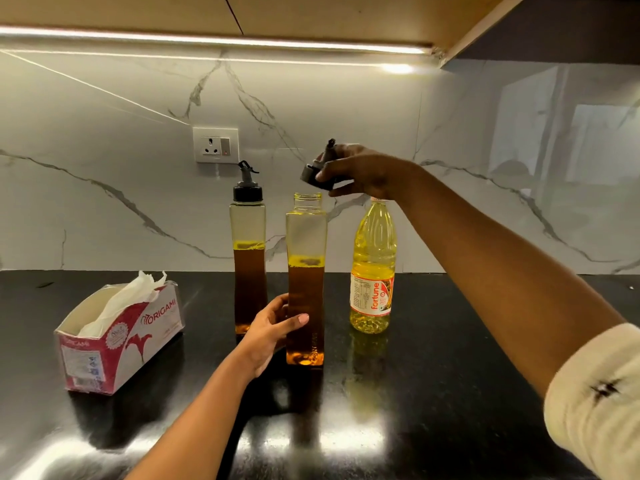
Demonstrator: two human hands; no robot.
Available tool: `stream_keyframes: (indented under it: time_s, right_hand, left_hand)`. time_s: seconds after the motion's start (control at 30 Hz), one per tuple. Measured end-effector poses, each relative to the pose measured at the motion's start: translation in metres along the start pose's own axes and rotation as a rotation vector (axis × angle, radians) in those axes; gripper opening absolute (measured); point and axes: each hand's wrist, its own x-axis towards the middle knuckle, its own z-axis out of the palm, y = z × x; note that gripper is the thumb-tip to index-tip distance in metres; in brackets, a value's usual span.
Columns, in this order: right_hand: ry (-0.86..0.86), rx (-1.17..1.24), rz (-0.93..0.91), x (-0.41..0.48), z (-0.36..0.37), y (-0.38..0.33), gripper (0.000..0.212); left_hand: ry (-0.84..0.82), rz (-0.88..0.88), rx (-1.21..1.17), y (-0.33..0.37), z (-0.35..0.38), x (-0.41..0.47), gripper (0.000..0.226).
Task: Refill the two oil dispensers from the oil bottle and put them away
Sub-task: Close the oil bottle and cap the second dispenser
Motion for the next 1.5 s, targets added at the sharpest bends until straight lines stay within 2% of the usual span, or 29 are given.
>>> stream_keyframes:
  time_s: [0.07,0.17,0.23,0.37,0.47,0.57,0.67,0.77,0.83,0.9,0.97,1.03,1.13,1.27,1.33,1.5]
  right_hand:
    - [-0.047,-0.014,0.029,0.006,0.003,0.004,0.025]
    - [-0.124,0.012,0.055,0.01,0.005,0.007,0.025]
    - [-0.158,-0.013,0.052,0.012,0.006,0.006,0.026]
    - [-0.22,-0.107,0.049,0.013,0.005,-0.001,0.023]
    - [-0.223,-0.154,0.053,0.014,0.004,-0.004,0.023]
    - [-0.151,-0.296,0.049,0.013,0.008,-0.007,0.03]
    - [0.03,-0.537,0.086,0.014,0.022,-0.009,0.051]
    - [0.193,-0.662,0.124,0.015,0.041,-0.003,0.077]
    - [0.124,-0.415,0.101,0.011,0.045,0.002,0.087]
    - [0.015,0.004,0.061,0.004,0.042,0.009,0.083]
    - [0.006,0.216,0.053,-0.003,0.036,0.018,0.082]
    - [0.037,0.277,0.071,-0.01,0.03,0.026,0.083]
    - [0.182,0.247,0.071,-0.024,0.018,0.029,0.066]
    - [0.336,0.263,0.1,-0.023,0.011,0.028,0.056]
    - [0.312,0.261,0.129,-0.015,0.018,0.026,0.059]
    - [0.081,0.268,0.15,-0.006,0.04,0.026,0.085]
  left_hand:
    - [0.007,0.006,-0.004,0.0,0.0,0.0,0.084]
    - [0.007,0.014,0.0,0.001,0.0,0.0,0.098]
    - [0.009,0.022,0.005,0.001,0.001,-0.001,0.099]
    - [0.012,0.032,0.005,0.001,0.001,0.0,0.094]
    - [0.016,0.037,0.004,0.0,0.001,0.0,0.08]
    - [0.019,0.051,0.028,-0.002,0.001,0.002,0.072]
    - [0.03,0.064,0.036,-0.005,0.001,0.004,0.06]
    - [0.032,0.071,0.035,-0.005,0.0,0.004,0.069]
    - [0.037,0.073,0.056,-0.006,-0.001,0.005,0.084]
    - [0.036,0.08,0.069,-0.006,-0.001,0.005,0.084]
    - [0.027,0.086,0.076,-0.006,0.0,0.006,0.084]
    - [0.03,0.088,0.08,-0.006,0.0,0.006,0.079]
    - [0.023,0.087,0.065,-0.006,0.0,0.005,0.074]
    - [0.029,0.086,0.078,-0.006,0.0,0.005,0.086]
    - [0.03,0.087,0.085,-0.005,0.0,0.005,0.094]
    - [0.032,0.088,0.088,-0.005,0.0,0.005,0.097]
